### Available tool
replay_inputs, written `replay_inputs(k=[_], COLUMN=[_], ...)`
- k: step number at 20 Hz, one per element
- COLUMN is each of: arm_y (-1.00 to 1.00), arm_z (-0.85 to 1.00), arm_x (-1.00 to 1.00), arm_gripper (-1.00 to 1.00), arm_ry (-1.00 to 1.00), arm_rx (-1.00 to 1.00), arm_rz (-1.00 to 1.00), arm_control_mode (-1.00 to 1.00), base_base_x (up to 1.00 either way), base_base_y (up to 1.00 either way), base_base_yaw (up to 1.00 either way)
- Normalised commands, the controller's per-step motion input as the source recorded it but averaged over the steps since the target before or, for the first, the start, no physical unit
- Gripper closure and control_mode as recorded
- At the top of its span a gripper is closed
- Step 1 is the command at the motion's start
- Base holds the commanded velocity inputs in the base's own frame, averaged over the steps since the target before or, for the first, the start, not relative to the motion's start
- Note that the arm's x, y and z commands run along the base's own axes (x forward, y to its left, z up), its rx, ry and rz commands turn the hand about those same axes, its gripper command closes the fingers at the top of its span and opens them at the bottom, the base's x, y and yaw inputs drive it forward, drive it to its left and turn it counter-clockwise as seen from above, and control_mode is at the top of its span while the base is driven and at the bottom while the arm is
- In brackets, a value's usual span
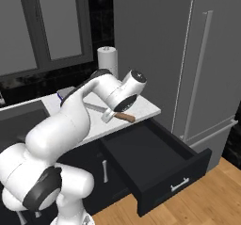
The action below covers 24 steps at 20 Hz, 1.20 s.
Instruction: Pick up the knife from the drawer and place it on the cutting board. Then place the meat from the plate to the cutting board.
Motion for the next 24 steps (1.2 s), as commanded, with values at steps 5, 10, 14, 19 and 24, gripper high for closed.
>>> replay_inputs(k=[5, 10, 14, 19, 24], arm_y=[0.78, 0.53, 0.29, 0.01, 0.06], arm_z=[0.01, 0.0, 0.0, 0.0, 0.0], arm_x=[0.0, -0.01, -0.02, -0.27, -0.31], arm_gripper=[1.0, 1.0, 1.0, 1.0, 1.0], arm_ry=[-0.04, -0.02, -0.11, -0.09, -0.08], arm_rx=[-0.03, 0.0, 0.0, 0.0, -0.01], arm_rz=[-0.02, 0.0, 0.0, 0.0, 0.0], arm_control_mode=[-1.0, -1.0, -1.0, -1.0, 1.0], base_base_x=[0.0, 0.0, 0.0, 0.0, -0.08], base_base_y=[0.0, 0.0, 0.0, 0.0, 0.03], base_base_yaw=[0.0, 0.0, 0.0, 0.0, 0.0])
